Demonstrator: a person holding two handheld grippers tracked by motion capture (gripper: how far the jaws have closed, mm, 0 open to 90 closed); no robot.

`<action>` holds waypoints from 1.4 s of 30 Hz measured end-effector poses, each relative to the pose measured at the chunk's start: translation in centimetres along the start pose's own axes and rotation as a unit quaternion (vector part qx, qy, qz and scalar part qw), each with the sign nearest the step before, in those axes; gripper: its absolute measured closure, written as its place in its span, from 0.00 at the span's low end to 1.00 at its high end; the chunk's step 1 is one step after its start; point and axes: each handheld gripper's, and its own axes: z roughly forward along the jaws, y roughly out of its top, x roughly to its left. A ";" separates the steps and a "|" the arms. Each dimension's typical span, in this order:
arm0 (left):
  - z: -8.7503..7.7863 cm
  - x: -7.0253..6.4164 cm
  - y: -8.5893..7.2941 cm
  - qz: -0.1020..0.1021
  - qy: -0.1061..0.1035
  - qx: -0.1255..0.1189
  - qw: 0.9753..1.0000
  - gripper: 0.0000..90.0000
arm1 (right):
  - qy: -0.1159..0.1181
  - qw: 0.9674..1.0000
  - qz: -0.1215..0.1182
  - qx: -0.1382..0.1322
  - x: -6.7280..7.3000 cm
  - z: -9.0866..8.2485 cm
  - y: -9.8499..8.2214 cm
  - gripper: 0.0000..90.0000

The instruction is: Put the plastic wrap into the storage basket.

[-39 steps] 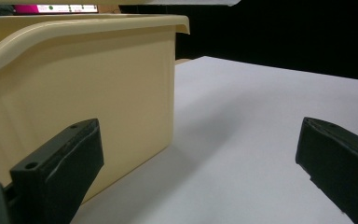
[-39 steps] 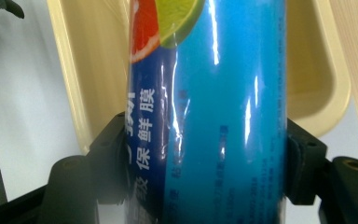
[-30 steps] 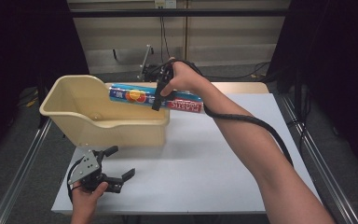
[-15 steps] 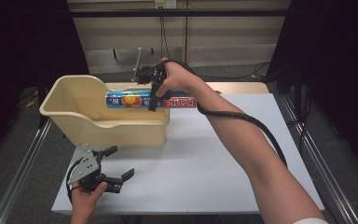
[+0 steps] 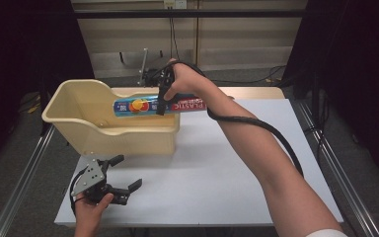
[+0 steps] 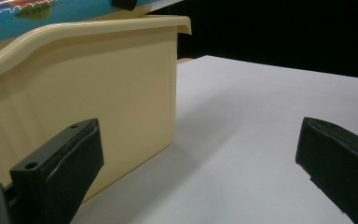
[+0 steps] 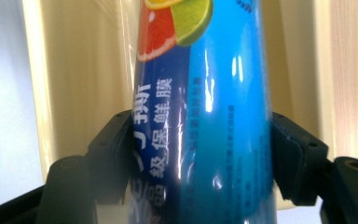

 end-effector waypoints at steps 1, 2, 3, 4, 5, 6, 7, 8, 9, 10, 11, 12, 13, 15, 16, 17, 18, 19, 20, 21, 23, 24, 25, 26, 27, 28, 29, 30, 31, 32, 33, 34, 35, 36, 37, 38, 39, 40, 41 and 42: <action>0.0 0.0 0.0 0.000 0.000 0.000 1.000 0.01 | -0.001 1.000 0.006 -0.006 -0.1 -0.1 -0.1 0.34; 0.0 0.0 0.0 0.000 0.000 0.000 1.000 0.01 | -0.001 1.000 0.006 -0.006 -0.1 -0.1 -0.1 0.34; 0.0 0.0 0.0 0.000 -0.001 0.001 1.000 0.01 | -0.002 1.000 0.010 -0.020 -0.2 -0.6 -0.1 0.34; 0.0 0.0 0.0 0.000 -0.001 0.001 1.000 0.01 | -0.002 1.000 0.010 -0.020 -0.2 -0.6 -0.1 0.34; 0.1 0.0 0.0 -0.001 -0.003 0.002 1.000 0.01 | 0.003 0.997 0.026 -0.067 -0.3 -2.1 0.1 0.35; 0.1 0.0 0.0 -0.001 -0.003 0.002 1.000 0.01 | 0.006 0.996 0.035 -0.082 -0.4 -2.9 0.2 0.35; 0.1 -0.1 0.0 -0.003 -0.004 0.001 1.000 0.01 | 0.010 0.995 0.039 -0.094 -0.2 -3.9 0.5 0.33; 0.1 -0.1 0.0 -0.002 -0.003 0.002 1.000 0.01 | 0.010 0.995 0.039 -0.094 -0.2 -3.9 0.5 0.33; 0.1 -0.2 0.1 0.000 -0.004 0.003 1.000 0.01 | 0.008 0.993 0.037 -0.110 0.4 -4.9 0.8 0.28; 0.1 -0.2 0.1 0.000 -0.004 0.003 1.000 0.01 | 0.008 0.993 0.037 -0.110 0.4 -4.9 0.8 0.28; 0.1 -0.3 0.1 0.002 -0.006 0.002 1.000 0.01 | 0.002 0.994 0.038 -0.099 0.7 -5.1 0.5 0.27; 0.1 -0.4 0.1 0.001 -0.006 0.004 1.000 0.01 | -0.001 0.995 0.040 -0.094 0.7 -5.1 0.3 0.26; 0.0 -0.5 0.1 0.002 -0.005 0.003 1.000 0.01 | -0.009 0.994 0.046 -0.098 0.4 -5.2 -0.2 0.25; 0.0 -0.5 0.2 0.001 -0.005 0.003 1.000 0.01 | -0.002 0.991 0.073 -0.112 -0.1 -5.2 -1.3 0.23; 0.0 -0.5 0.2 0.001 -0.005 0.003 1.000 0.01 | -0.002 0.991 0.073 -0.112 -0.1 -5.2 -1.3 0.23; 0.0 -0.6 0.3 0.003 -0.004 0.003 1.000 0.01 | -0.003 0.990 0.081 -0.116 -0.3 -5.4 -2.3 0.21; 0.0 -0.6 0.3 0.003 -0.004 0.003 1.000 0.01 | -0.003 0.990 0.081 -0.116 -0.3 -5.4 -2.3 0.21; 0.1 -0.6 0.3 0.005 -0.006 0.004 1.000 0.01 | 0.002 0.988 0.090 -0.122 -0.2 -5.9 -3.3 0.21; 0.1 -0.6 0.3 0.005 -0.006 0.004 1.000 0.01 | 0.002 0.988 0.090 -0.122 -0.2 -5.9 -3.3 0.21; 0.2 -0.6 0.2 0.002 -0.005 0.004 1.000 0.01 | -0.003 0.988 0.093 -0.125 0.0 -6.2 -4.0 0.20; 0.3 -0.6 0.2 0.003 -0.007 0.006 1.000 0.01 | 0.000 0.986 0.100 -0.132 0.2 -6.4 -4.6 0.18; 0.4 -0.6 0.2 0.002 -0.004 0.007 1.000 0.01 | 0.003 0.985 0.100 -0.138 0.2 -6.6 -5.1 0.17; 0.4 -0.6 0.2 0.003 -0.007 0.008 1.000 0.01 | 0.001 0.984 0.104 -0.144 0.3 -6.7 -5.6 0.16; 0.4 -0.6 0.2 0.003 -0.007 0.008 1.000 0.01 | 0.001 0.984 0.104 -0.144 0.3 -6.7 -5.6 0.16; 0.4 -0.6 0.2 0.004 -0.008 0.009 1.000 0.01 | -0.002 0.980 0.116 -0.160 0.5 -6.8 -6.5 0.15; 0.4 -0.6 0.2 0.004 -0.008 0.009 1.000 0.01 | 0.002 0.978 0.119 -0.169 0.5 -6.9 -7.0 0.15; 0.4 -0.7 0.2 0.003 -0.005 0.008 1.000 0.01 | 0.004 0.976 0.124 -0.181 0.6 -7.0 -7.4 0.14; 0.4 -0.7 0.2 0.003 -0.005 0.008 1.000 0.01 | 0.004 0.976 0.124 -0.181 0.6 -7.0 -7.4 0.14; 0.4 -0.7 0.2 0.005 -0.004 0.010 1.000 0.01 | 0.003 0.973 0.130 -0.188 0.6 -7.2 -8.1 0.14; 0.4 -0.7 0.2 0.005 -0.004 0.010 1.000 0.01 | 0.003 0.973 0.130 -0.188 0.6 -7.2 -8.1 0.14; 0.4 -0.8 0.3 0.004 -0.004 0.011 1.000 0.01 | 0.000 0.971 0.137 -0.198 0.5 -7.7 -8.8 0.14; 0.4 -0.8 0.3 0.004 -0.004 0.011 1.000 0.01 | 0.000 0.971 0.137 -0.198 0.5 -7.7 -8.8 0.14; 0.4 -0.8 0.3 0.006 -0.005 0.013 1.000 0.01 | -0.004 0.971 0.135 -0.198 0.5 -8.1 -9.4 0.14; 0.5 -0.8 0.3 0.007 -0.005 0.016 1.000 0.01 | -0.005 0.971 0.136 -0.197 0.5 -8.2 -9.6 0.14; 0.5 -0.8 0.2 0.006 -0.005 0.016 1.000 0.01 | -0.010 0.970 0.138 -0.200 0.6 -8.4 -10.0 0.12; 0.5 -0.8 0.2 0.006 -0.005 0.016 1.000 0.01 | -0.010 0.970 0.138 -0.200 0.6 -8.4 -10.0 0.12; 0.5 -0.8 0.2 0.007 -0.008 0.017 1.000 0.01 | -0.015 0.968 0.137 -0.209 0.7 -8.5 -10.8 0.11; 0.5 -0.8 0.2 0.007 -0.008 0.017 1.000 0.01 | -0.013 0.967 0.139 -0.212 0.7 -8.5 -11.1 0.11; 0.5 -0.8 0.2 0.008 -0.007 0.020 1.000 0.01 | -0.009 0.966 0.142 -0.215 0.8 -8.5 -11.8 0.11; 0.5 -0.8 0.2 0.008 -0.007 0.020 1.000 0.01 | -0.009 0.966 0.142 -0.217 0.9 -8.4 -12.1 0.11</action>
